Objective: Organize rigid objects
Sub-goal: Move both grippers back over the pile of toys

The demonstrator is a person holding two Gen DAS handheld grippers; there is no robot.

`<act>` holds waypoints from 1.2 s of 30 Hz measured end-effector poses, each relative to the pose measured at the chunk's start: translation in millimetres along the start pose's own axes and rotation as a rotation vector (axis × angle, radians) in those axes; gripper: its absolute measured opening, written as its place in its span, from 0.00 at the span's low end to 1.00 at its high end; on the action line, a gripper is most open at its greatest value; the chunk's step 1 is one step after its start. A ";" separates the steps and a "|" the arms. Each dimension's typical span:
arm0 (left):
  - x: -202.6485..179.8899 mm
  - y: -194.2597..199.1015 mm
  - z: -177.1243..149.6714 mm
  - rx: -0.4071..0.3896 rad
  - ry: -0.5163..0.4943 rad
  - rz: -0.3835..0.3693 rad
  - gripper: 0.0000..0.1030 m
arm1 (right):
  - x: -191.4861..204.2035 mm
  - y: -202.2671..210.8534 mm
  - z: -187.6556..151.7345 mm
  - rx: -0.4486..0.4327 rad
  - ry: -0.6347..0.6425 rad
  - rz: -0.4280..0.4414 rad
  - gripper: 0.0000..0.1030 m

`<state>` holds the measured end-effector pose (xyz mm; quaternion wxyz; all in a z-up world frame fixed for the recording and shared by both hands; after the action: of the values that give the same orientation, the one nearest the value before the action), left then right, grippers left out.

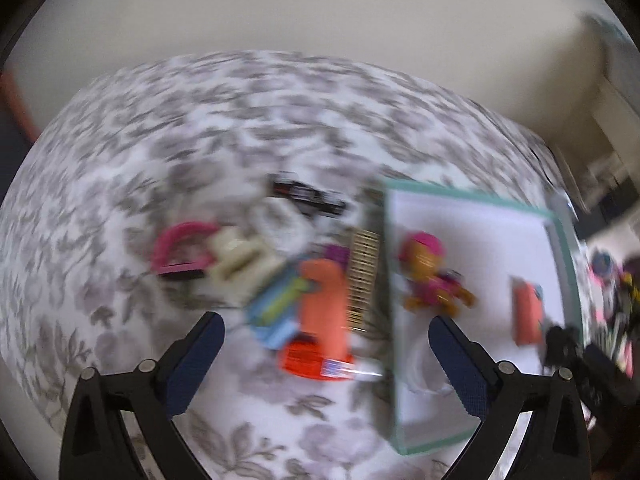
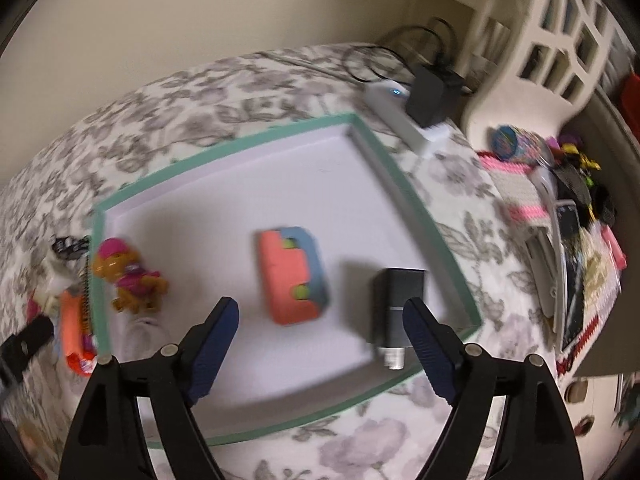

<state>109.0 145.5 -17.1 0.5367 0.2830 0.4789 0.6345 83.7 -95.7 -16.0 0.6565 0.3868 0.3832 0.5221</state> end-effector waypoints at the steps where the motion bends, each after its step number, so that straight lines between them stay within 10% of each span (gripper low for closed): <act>1: 10.7 0.5 3.5 -0.007 0.032 0.010 1.00 | 7.1 2.1 0.4 -0.011 0.018 0.010 0.83; 18: 158.5 32.0 25.7 -0.132 0.365 0.133 1.00 | 141.6 26.1 -3.8 -0.088 0.224 0.289 0.92; 31: 159.1 3.1 36.2 -0.054 0.330 0.117 1.00 | 182.5 18.1 -6.0 -0.068 0.288 0.358 0.91; 36: 144.9 -19.8 41.7 -0.007 0.292 0.105 1.00 | 188.0 10.1 -3.2 -0.045 0.302 0.358 0.74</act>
<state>115.3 295.5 -41.7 0.4284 0.2105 0.5342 0.6977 107.2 90.8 -26.7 0.4971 0.3514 0.3904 0.6907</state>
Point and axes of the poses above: each gripper's, at about its wrist camera, not at the fingertips, and y roughly against the way its jaws point, x to its left, z to its top, the point moved 2 cm from there along -y, roughly the way its jaws point, and after that the axes turned 8 degrees about y, right-handed, at the moved point
